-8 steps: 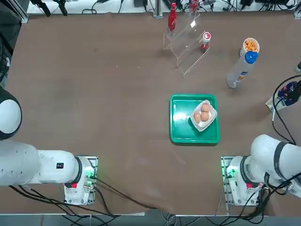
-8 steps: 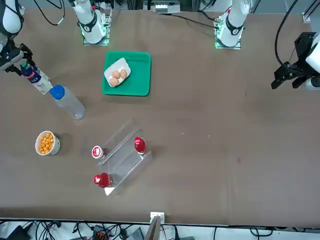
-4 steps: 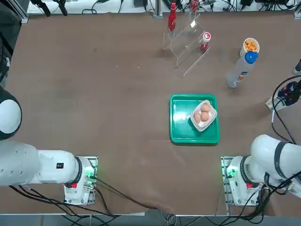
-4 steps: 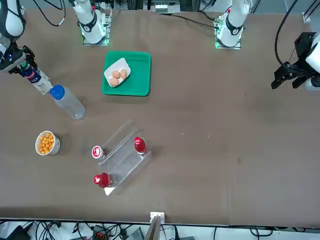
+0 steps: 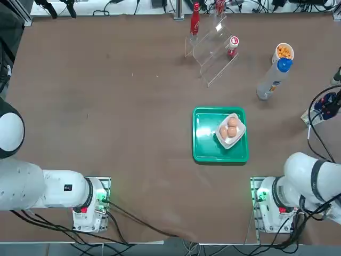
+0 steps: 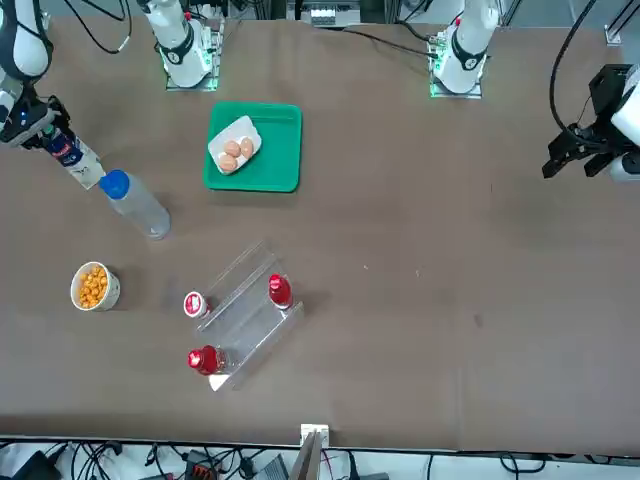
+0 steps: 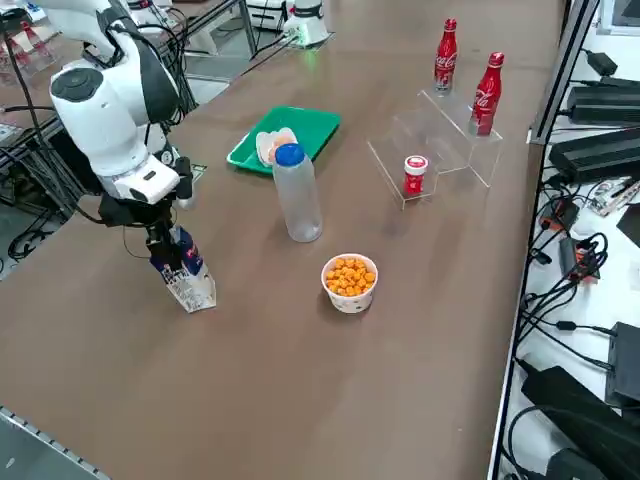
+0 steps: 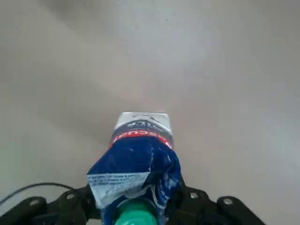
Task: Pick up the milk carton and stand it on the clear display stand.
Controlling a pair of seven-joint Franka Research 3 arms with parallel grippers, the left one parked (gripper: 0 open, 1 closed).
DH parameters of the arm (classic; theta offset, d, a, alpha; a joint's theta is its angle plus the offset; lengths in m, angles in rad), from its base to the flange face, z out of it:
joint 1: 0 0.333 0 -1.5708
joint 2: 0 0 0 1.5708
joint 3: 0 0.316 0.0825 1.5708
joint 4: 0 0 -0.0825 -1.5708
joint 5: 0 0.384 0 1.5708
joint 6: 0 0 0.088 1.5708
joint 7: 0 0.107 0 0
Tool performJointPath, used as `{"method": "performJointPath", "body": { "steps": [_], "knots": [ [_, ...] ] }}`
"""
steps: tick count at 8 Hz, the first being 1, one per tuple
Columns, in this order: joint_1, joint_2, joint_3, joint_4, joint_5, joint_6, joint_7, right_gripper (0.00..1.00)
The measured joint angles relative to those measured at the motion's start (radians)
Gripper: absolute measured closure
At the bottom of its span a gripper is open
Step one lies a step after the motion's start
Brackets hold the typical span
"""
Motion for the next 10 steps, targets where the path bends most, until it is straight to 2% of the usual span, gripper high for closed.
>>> {"method": "performJointPath", "body": {
  "steps": [2,3,4,6,8,10],
  "knots": [
    [0.0,-0.002,0.001,0.029,0.0,-0.004,0.0,0.53],
    [0.0,-0.005,0.003,0.061,0.0,-0.021,0.0,0.53],
    [0.0,-0.01,0.011,0.111,0.0,-0.067,0.001,0.53],
    [0.029,-0.012,0.032,0.282,0.001,-0.246,0.043,0.53],
    [0.133,0.01,0.041,0.488,0.003,-0.441,0.17,0.53],
    [0.267,0.061,0.047,0.644,0.006,-0.555,0.306,0.53]
  ]
}}
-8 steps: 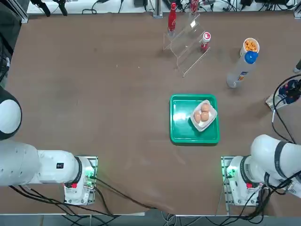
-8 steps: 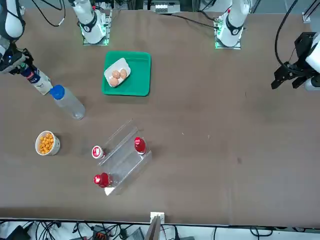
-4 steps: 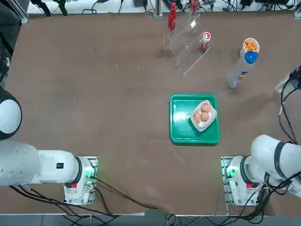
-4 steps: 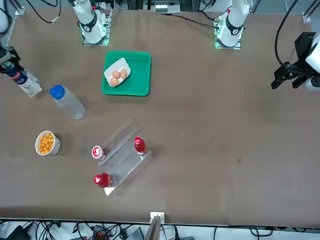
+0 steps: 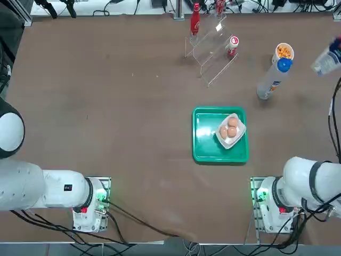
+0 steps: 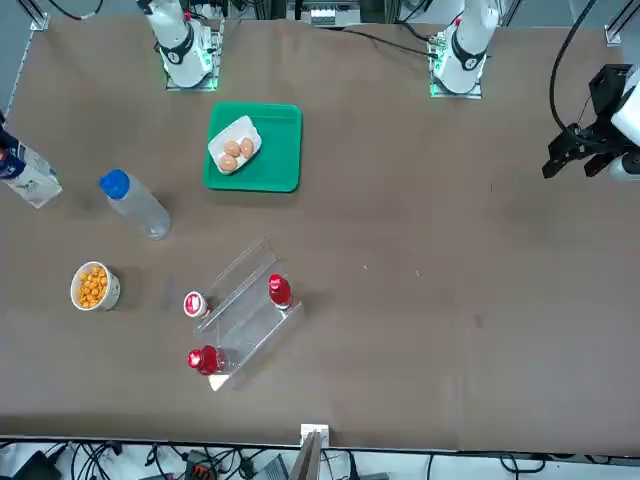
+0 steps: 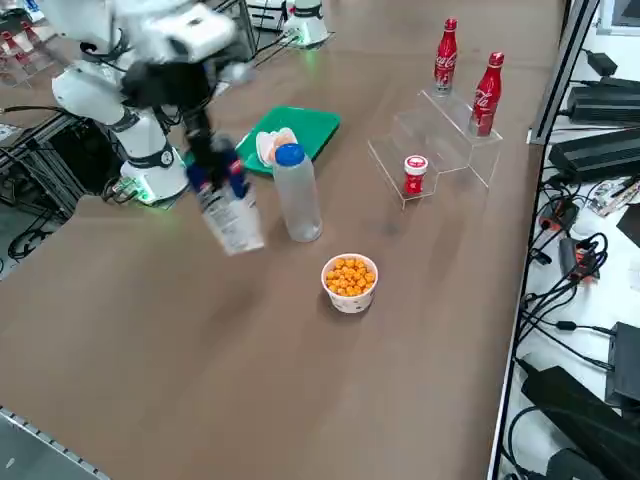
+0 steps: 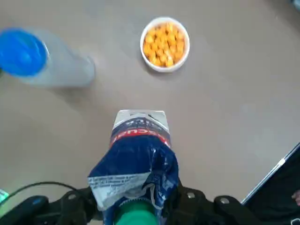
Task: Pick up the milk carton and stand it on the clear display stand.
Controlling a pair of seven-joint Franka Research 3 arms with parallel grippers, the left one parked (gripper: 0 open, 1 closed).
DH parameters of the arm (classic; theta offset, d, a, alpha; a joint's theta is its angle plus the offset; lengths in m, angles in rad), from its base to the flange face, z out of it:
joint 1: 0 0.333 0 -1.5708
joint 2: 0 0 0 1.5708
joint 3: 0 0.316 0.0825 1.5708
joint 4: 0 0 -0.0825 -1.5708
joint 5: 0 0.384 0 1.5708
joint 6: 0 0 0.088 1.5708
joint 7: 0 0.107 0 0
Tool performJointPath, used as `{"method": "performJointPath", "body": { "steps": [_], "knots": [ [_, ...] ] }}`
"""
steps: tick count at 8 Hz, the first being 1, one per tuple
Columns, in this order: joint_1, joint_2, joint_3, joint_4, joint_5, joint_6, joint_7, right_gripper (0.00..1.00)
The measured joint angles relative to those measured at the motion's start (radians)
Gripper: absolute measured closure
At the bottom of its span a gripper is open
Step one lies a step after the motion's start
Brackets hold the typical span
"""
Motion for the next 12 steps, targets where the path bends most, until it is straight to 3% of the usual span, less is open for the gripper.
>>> {"method": "performJointPath", "body": {
  "steps": [4,8,10,12],
  "knots": [
    [0.288,0.128,0.006,0.236,0.009,-0.12,0.227,0.53],
    [0.563,0.338,0.008,0.421,0.012,-0.124,0.611,0.53],
    [0.635,0.438,0.006,0.514,0.014,-0.09,0.698,0.53],
    [0.655,0.507,0.004,0.564,0.038,-0.045,0.705,0.53]
  ]
}}
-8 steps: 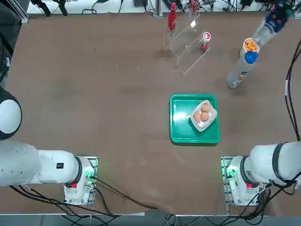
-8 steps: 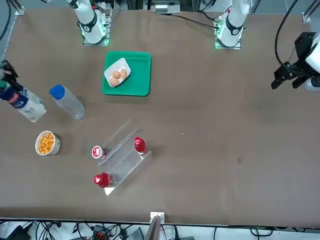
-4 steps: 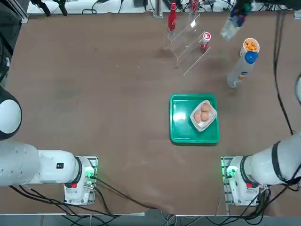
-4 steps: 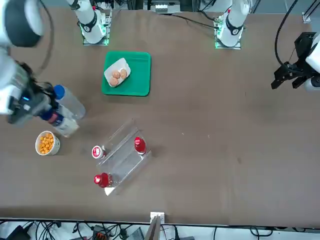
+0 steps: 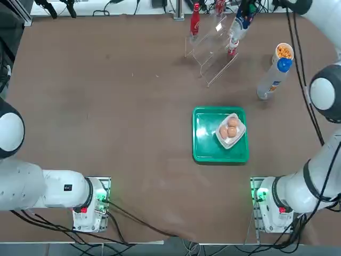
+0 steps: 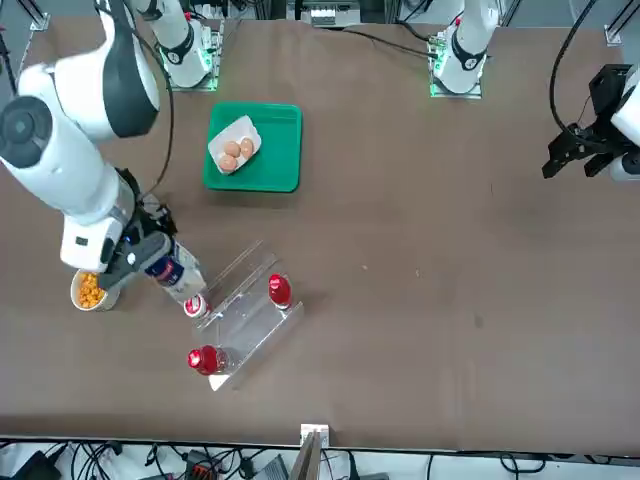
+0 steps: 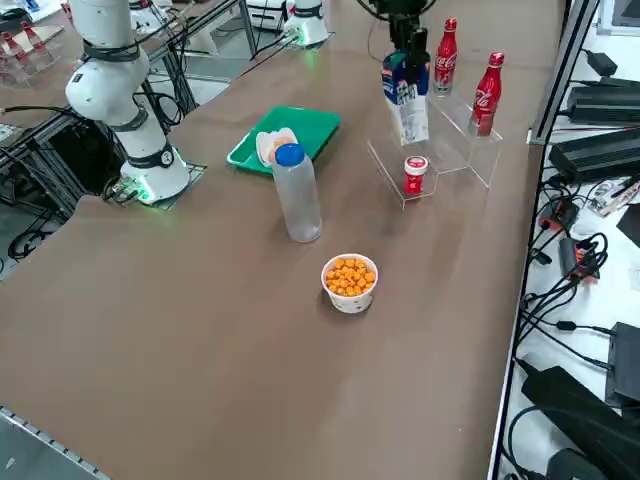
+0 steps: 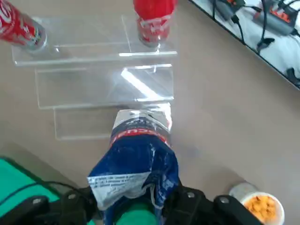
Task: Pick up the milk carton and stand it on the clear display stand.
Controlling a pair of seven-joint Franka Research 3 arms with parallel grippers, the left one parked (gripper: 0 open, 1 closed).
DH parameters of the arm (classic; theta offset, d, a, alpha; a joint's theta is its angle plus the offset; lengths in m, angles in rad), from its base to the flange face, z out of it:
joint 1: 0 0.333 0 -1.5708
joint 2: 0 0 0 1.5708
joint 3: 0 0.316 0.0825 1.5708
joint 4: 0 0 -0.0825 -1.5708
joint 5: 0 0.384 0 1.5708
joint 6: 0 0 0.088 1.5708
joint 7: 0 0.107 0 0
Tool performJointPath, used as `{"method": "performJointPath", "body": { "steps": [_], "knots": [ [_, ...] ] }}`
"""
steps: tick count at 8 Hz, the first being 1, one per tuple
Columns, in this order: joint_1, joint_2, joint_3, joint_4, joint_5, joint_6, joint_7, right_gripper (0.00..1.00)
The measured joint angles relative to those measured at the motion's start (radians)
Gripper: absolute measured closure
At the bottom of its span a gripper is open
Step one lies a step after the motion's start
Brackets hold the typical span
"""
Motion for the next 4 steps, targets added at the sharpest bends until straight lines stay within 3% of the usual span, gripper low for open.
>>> {"method": "performJointPath", "body": {
  "steps": [4],
  "knots": [
    [0.079,0.069,0.0,0.014,0.019,0.106,0.002,0.52]
  ]
}}
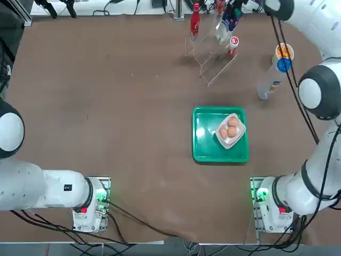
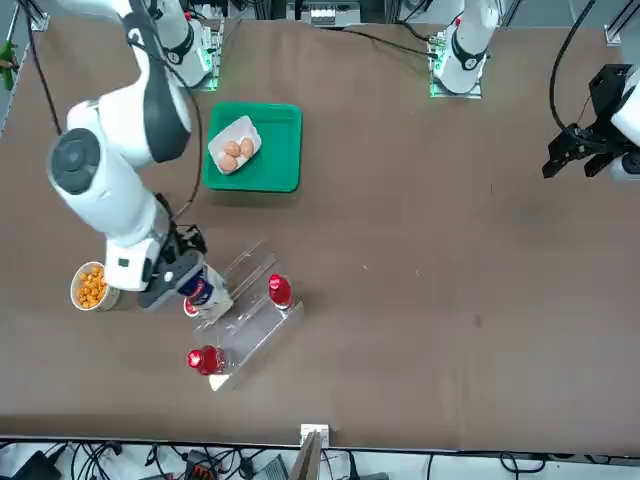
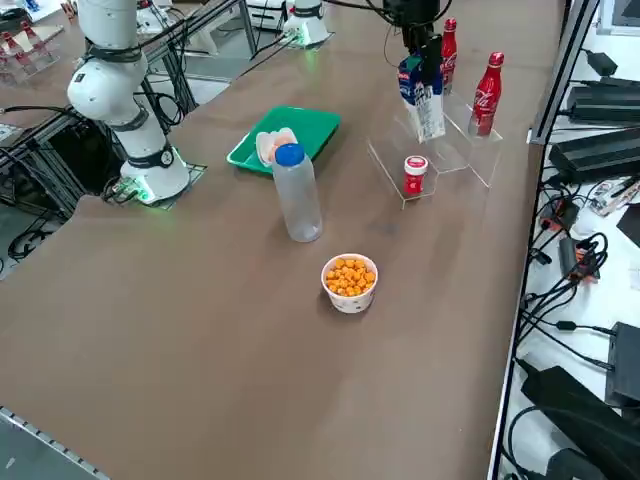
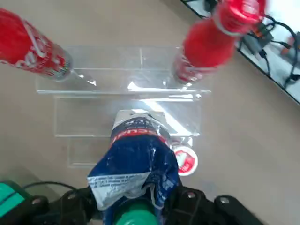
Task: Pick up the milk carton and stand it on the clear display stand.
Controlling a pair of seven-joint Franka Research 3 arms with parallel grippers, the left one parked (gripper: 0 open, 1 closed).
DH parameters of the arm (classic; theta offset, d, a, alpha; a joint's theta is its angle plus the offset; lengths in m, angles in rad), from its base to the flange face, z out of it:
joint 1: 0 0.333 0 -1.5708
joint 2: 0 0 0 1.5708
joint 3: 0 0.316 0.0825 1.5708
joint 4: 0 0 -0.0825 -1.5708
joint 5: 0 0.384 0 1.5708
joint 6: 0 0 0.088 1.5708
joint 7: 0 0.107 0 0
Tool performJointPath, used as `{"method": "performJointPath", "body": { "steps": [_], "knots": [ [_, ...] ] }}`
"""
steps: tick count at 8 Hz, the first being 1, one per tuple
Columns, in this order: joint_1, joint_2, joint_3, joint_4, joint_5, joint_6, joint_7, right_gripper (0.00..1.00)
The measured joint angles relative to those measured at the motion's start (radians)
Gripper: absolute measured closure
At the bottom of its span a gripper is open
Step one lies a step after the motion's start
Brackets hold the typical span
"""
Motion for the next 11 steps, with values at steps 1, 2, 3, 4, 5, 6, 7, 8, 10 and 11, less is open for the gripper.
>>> {"method": "performJointPath", "body": {
  "steps": [1,2,3,4,5,6,7,8,10,11],
  "knots": [
    [0.017,0.01,0.0,0.002,0.0,0.013,0.001,0.52],
    [0.027,0.019,0.0,0.003,0.0,0.021,0.002,0.52],
    [0.032,0.026,0.0,0.003,0.0,0.026,0.002,0.51],
    [0.033,0.033,0.0,0.004,0.0,0.035,0.002,0.49],
    [0.033,0.041,0.0,0.004,0.0,0.046,0.002,0.47],
    [0.033,0.047,-0.001,0.004,0.0,0.05,0.002,0.47],
    [0.033,0.054,-0.001,0.005,0.0,0.053,0.002,0.46],
    [0.035,0.061,-0.001,0.005,0.0,0.056,0.002,0.32],
    [0.047,0.07,0.0,0.005,0.0,0.061,0.007,0.21],
    [0.05,0.07,0.0,0.008,0.0,0.063,0.009,0.05]
  ]
}}
